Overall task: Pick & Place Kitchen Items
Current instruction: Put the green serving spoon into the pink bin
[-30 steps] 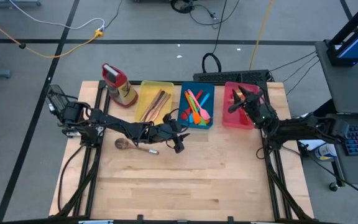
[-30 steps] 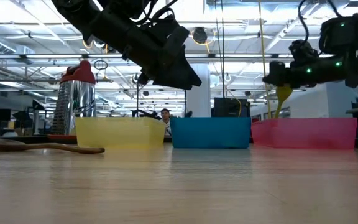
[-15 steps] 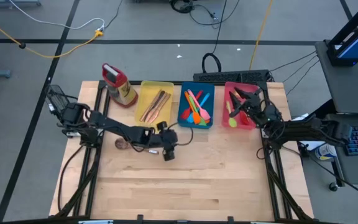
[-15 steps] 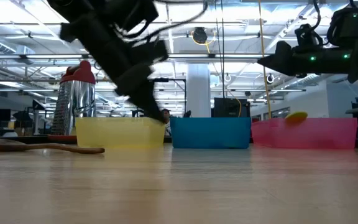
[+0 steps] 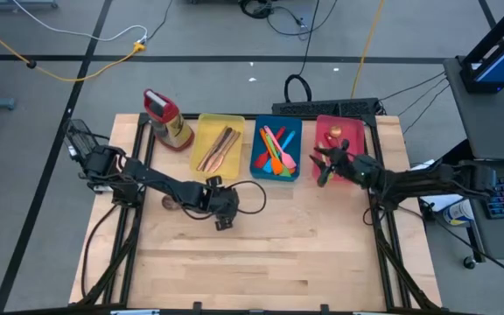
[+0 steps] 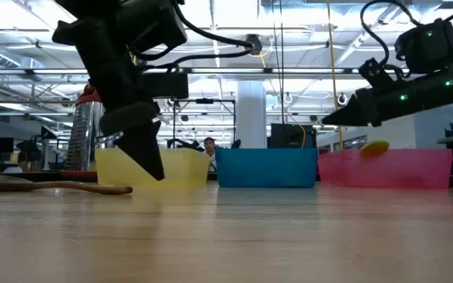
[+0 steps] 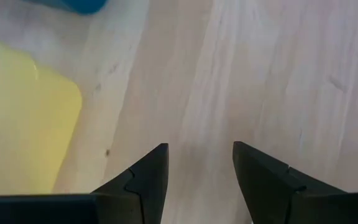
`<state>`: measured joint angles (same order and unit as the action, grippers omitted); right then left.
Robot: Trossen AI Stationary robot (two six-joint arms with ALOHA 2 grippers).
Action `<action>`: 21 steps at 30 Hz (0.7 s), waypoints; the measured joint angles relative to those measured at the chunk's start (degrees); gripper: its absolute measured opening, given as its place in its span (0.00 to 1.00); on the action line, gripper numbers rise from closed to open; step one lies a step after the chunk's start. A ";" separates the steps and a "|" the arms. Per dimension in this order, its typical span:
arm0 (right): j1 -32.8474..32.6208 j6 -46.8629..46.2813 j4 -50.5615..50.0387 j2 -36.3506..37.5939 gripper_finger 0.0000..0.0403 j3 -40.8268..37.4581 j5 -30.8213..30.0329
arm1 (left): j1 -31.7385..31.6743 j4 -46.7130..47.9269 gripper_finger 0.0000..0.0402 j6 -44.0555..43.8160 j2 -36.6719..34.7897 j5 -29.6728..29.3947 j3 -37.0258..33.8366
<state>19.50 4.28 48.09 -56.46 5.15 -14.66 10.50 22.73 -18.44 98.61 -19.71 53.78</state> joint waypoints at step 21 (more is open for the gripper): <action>-16.08 -15.02 -73.16 6.20 0.34 24.46 -8.77 | -1.16 -7.26 0.45 0.71 0.00 -1.19 0.00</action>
<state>3.42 -10.74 -25.07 -50.26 29.61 -23.42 9.34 15.48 -17.74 98.61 -20.89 53.78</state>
